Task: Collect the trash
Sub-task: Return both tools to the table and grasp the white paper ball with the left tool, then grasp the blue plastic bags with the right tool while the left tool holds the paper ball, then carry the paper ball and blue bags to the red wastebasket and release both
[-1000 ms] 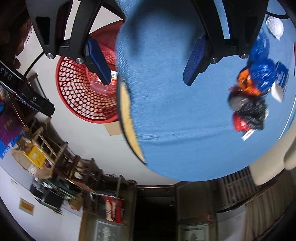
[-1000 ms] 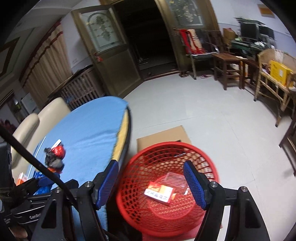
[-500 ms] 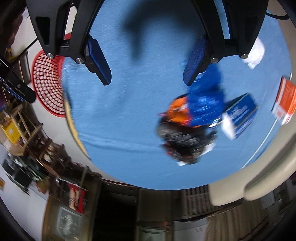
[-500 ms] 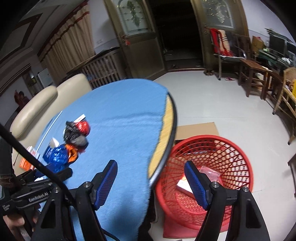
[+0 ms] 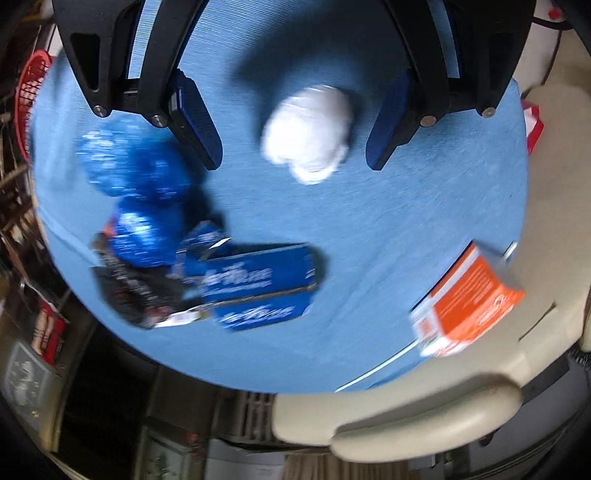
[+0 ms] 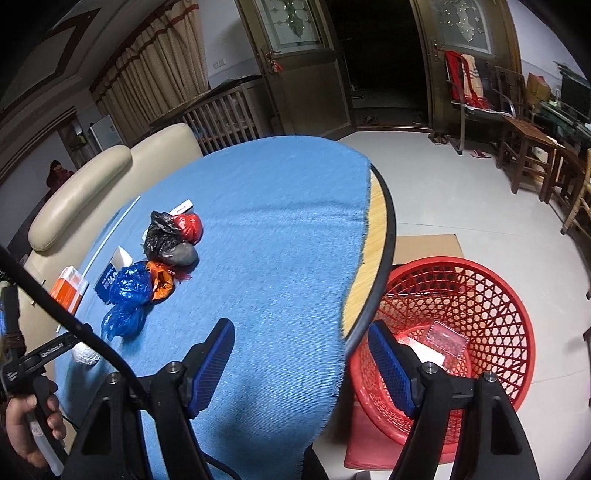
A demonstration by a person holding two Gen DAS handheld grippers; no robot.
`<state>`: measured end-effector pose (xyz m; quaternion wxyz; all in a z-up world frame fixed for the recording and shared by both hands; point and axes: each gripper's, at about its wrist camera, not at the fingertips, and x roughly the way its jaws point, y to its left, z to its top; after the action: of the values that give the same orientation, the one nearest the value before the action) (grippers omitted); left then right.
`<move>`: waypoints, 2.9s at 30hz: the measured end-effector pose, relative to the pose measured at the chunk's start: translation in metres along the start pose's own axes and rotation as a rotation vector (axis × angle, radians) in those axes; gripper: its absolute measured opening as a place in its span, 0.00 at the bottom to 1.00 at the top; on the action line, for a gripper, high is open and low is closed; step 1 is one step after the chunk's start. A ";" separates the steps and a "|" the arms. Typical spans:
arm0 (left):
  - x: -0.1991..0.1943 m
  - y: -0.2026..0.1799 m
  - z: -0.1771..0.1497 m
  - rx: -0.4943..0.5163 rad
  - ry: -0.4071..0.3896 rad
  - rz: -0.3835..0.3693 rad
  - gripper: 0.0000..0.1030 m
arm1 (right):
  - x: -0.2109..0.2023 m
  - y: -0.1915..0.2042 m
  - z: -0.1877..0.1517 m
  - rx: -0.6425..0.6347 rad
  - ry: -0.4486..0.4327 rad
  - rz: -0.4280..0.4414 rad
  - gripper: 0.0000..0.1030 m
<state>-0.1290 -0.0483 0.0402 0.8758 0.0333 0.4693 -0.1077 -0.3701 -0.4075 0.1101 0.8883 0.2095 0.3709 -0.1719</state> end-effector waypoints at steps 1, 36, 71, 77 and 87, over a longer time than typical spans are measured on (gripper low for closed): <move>0.007 0.003 -0.002 0.000 0.016 0.012 0.78 | -0.001 -0.001 0.000 -0.001 0.002 0.002 0.75; 0.013 0.023 -0.025 0.090 -0.068 -0.040 0.41 | 0.128 0.219 0.031 -0.349 0.107 0.219 0.75; -0.030 -0.031 -0.015 0.139 -0.053 -0.020 0.36 | 0.049 0.089 0.012 -0.127 0.012 0.283 0.55; -0.033 -0.049 -0.015 0.184 -0.047 0.020 0.36 | 0.044 0.064 0.007 -0.082 0.006 0.279 0.55; -0.038 -0.071 -0.014 0.238 -0.051 0.039 0.36 | 0.040 0.044 0.004 -0.042 -0.007 0.276 0.55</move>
<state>-0.1766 -0.1095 0.0672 0.8792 0.1436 0.4301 -0.1462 -0.3207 -0.3778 0.0945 0.9090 0.2393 0.3388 -0.0410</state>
